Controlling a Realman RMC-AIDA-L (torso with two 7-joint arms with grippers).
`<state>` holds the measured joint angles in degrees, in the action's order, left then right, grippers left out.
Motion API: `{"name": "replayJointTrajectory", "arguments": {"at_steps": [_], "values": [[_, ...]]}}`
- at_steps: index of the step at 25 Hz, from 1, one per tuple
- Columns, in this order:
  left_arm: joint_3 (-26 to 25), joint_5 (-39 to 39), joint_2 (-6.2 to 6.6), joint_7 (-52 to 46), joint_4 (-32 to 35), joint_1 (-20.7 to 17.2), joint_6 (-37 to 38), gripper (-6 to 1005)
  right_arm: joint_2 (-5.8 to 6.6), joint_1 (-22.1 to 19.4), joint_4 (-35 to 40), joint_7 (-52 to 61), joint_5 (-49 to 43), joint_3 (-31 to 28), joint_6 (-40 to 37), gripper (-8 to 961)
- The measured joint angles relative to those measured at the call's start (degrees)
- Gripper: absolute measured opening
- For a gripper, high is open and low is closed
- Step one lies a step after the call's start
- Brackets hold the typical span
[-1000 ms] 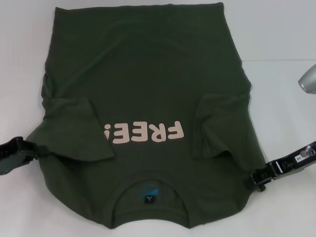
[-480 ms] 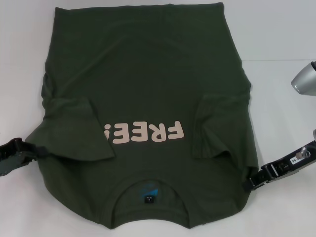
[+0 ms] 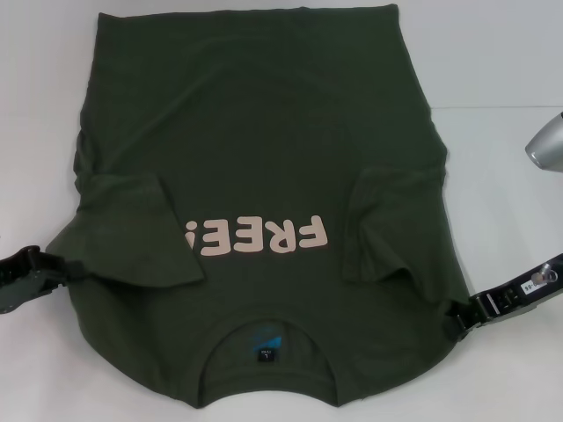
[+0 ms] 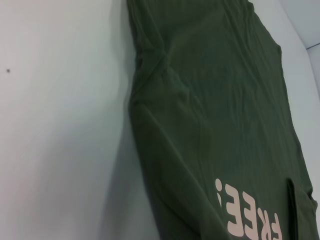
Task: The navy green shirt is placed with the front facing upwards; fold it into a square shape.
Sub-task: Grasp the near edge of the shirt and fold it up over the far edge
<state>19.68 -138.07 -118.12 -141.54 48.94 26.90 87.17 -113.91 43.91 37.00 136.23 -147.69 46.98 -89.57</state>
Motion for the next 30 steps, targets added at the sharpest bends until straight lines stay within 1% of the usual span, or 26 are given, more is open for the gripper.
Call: {"name": "replayJointTrajectory", "arguments": {"at_steps": [6, 8, 10, 11, 12, 15, 21, 24, 28, 30], "values": [[0.0, 0.51, 0.0, 1.53, 0.03, -0.09, 1.13, 45, 0.27, -0.37, 0.01, 0.14, 0.12, -0.64, -0.75, 57], [0.0, 0.52, 0.0, 1.91, 0.1, -0.12, 1.55, 46, 0.38, -0.47, 0.03, 0.11, 0.13, -0.87, -1.34, 58], [0.0, 0.55, 0.0, 3.05, 0.28, -0.26, 3.13, 46, 0.8, -0.79, 0.22, -0.02, 0.13, -1.34, -2.55, 59], [0.0, 0.53, 0.0, 3.57, 0.36, -0.33, 3.98, 46, 1.45, -1.33, 0.43, -0.02, 0.13, -1.65, -3.4, 59], [0.03, 0.42, 0.0, 4.13, 0.49, -0.41, 5.04, 46, 1.45, -1.33, 0.43, -0.02, 0.13, -1.65, -3.4, 60], [0.26, 0.05, 0.03, 5.37, 1.47, -1.12, 7.97, 46, 2.11, -2.29, 0.83, -0.07, 0.13, -2.26, -4.84, 61], [0.62, -0.13, -0.2, 7.27, 6.06, -4.24, 14.51, 45, 2.91, -4.41, 1.05, -1.59, 0.11, -2.62, -9.29, 64], [0.6, -1.31, -0.27, 8.12, 7.43, -5.7, 16.75, 45, 2.89, -5.76, 1.75, -2.59, 0.08, -2.63, -11.8, 65], [0.28, -3.72, -0.31, 8.85, 8.03, -6.84, 18.12, 46, 2.13, -7.33, 3.35, -3.93, 0.19, -3.3, -14.5, 67], [0.28, -4.21, -0.34, 9.17, 7.99, -6.8, 18.37, 46, 2.02, -7.55, 3.51, -4.15, 0.37, -3.95, -14.71, 68]]}}
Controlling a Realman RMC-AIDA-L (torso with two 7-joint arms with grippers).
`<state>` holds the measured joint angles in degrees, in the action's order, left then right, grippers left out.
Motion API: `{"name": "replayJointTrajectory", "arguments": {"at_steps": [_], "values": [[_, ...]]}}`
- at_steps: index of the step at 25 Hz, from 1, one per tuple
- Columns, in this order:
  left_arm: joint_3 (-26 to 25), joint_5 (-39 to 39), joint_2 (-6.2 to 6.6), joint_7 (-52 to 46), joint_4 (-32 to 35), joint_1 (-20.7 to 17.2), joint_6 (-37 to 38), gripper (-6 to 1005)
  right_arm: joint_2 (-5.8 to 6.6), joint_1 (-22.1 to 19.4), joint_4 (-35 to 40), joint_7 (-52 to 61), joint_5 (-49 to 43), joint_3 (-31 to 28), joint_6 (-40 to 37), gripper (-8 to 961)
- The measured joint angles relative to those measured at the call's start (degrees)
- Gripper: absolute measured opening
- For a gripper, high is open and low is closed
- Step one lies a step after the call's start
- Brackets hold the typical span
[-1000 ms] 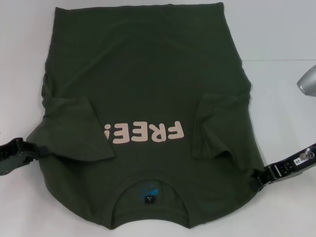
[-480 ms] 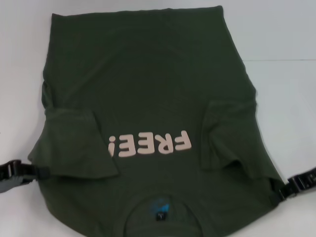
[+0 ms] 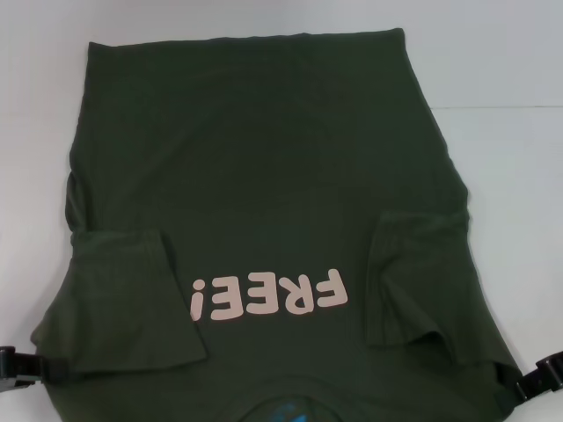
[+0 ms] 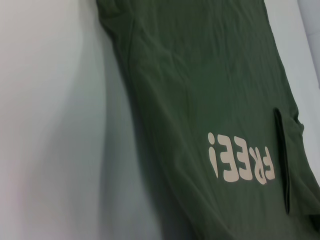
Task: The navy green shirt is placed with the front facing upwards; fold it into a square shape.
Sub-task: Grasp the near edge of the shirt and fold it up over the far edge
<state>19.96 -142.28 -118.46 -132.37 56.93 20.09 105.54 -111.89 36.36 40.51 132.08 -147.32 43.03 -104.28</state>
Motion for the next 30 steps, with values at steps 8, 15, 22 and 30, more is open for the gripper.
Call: {"name": "replayJointTrajectory", "arguments": {"at_steps": [8, 15, 22, 30], "values": [[0.05, 1.33, 1.39, -4.57, -6.14, 7.4, -7.84, 45, 0.5, 1.78, -0.47, 0.34, 8.06, -7.2, 9.15, 72], [5.25, 0.66, 3.85, -10.27, -12.99, 16.42, -21.28, 46, -0.04, 3.26, -0.77, 1.86, 16.92, -8.39, 24.72, 75], [14.95, 0.02, 3.61, -17.89, -14.25, 21.79, -36.4, 45, -2.64, 5.64, -1.08, 0.43, 18.94, -6.64, 43.5, 78], [19.57, -0.32, 2.94, -18.93, -18.35, 25.02, -50.58, 46, -5.07, 8.65, -2.25, -0.22, 18.77, 2.18, 61.09, 82]]}}
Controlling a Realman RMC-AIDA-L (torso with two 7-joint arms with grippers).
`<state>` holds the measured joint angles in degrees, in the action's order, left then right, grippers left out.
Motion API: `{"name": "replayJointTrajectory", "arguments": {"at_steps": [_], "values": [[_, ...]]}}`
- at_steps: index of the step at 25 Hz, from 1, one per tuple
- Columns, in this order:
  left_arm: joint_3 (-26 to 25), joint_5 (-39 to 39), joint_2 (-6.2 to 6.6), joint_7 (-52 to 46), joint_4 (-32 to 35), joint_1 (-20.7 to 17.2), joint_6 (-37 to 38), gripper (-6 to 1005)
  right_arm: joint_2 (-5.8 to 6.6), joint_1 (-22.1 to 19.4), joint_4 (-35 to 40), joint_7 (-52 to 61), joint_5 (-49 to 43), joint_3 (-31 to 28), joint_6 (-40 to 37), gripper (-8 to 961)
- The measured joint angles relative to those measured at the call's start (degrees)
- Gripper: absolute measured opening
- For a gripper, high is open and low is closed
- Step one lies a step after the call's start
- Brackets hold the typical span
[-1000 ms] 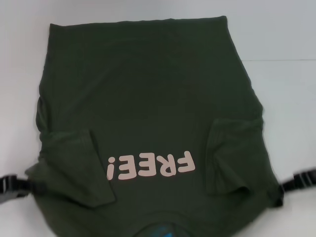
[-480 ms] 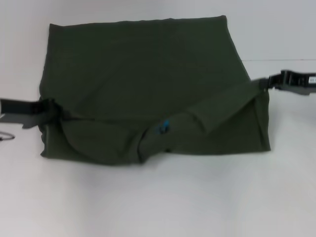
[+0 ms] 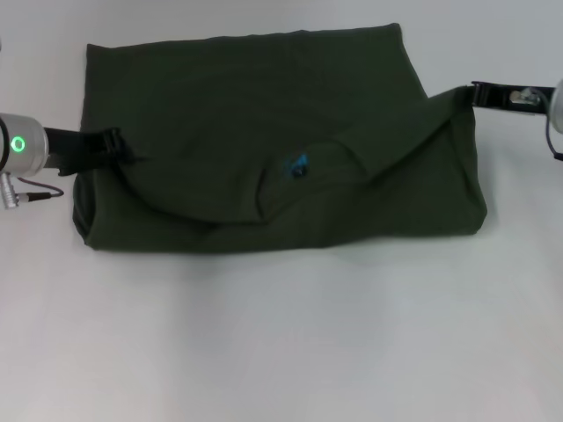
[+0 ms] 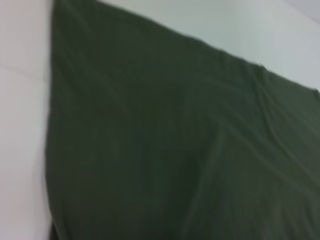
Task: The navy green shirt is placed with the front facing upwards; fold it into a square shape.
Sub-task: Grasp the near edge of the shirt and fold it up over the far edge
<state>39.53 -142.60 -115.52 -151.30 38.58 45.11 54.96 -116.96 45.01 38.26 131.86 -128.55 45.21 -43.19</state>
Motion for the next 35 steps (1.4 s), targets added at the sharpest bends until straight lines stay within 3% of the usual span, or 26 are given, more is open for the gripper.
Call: {"name": "replayJointTrajectory", "arguments": {"at_steps": [4, 9, 35], "values": [[0.48, -0.03, -0.7, -0.06, -0.48, 0.12, -5.44, 45, -0.61, 1.71, -1.92, 0.58, -0.08, 3.26, 7.1, 84], [0.8, -0.05, -0.64, -0.47, -1.13, 0.69, -8.1, 45, -0.5, 3.82, -4.27, 0.57, -0.12, 3.51, 11.18, 86], [0.89, -0.05, -0.51, -0.41, -1.76, 2.08, -13.59, 45, 0.06, 6.58, -5.53, 0.54, -1.2, 4.45, 14.12, 98]]}}
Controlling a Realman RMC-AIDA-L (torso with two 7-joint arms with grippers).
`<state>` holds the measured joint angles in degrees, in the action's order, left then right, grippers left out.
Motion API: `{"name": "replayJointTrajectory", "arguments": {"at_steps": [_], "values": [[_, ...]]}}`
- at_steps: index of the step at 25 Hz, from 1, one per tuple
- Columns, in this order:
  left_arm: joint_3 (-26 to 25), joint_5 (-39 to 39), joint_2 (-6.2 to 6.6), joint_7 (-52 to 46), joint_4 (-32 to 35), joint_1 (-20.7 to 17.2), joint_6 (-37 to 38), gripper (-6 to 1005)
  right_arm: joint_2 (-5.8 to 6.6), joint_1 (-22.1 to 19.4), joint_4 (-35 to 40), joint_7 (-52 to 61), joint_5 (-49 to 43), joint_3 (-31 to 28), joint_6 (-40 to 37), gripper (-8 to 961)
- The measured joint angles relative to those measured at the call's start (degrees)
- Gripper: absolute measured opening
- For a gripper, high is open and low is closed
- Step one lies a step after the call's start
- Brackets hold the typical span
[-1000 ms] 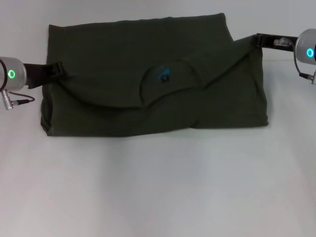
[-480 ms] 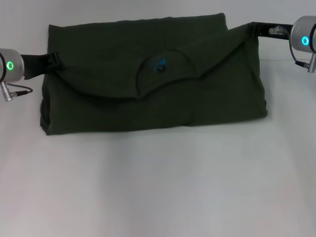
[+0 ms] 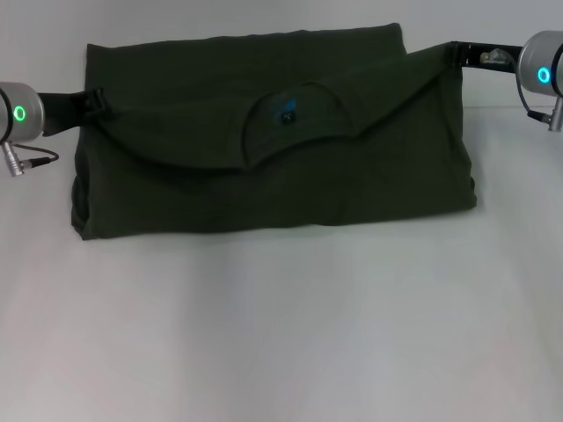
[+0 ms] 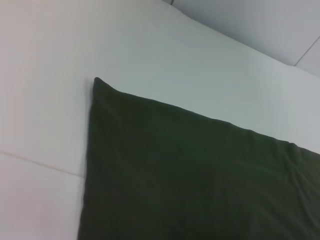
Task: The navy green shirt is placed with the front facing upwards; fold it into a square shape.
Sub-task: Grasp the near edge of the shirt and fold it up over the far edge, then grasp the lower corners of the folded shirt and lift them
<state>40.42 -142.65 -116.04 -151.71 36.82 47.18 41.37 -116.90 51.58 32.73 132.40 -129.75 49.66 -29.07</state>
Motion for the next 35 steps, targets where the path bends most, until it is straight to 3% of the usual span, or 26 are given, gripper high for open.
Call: {"name": "replayJointTrajectory", "arguments": {"at_steps": [22, 30, 35], "values": [[0.02, 0.66, -0.78, 0.2, -1.19, 0.91, -3.71, 45, 0.04, 1.49, -1.71, -0.07, -3.23, 0.0, 1.53, 108], [-0.37, 0.8, -1.13, -0.59, -1.3, 1.18, -4.12, 63, 1.39, 3.24, -4.69, -0.37, -3.52, 2.02, 1.23, 112], [-0.65, 0.79, -1.02, -2.41, -1.3, 0.62, -3.86, 263, 1.67, 3.77, -5.09, -0.09, -4.09, 1.98, 0.56, 332]]}}
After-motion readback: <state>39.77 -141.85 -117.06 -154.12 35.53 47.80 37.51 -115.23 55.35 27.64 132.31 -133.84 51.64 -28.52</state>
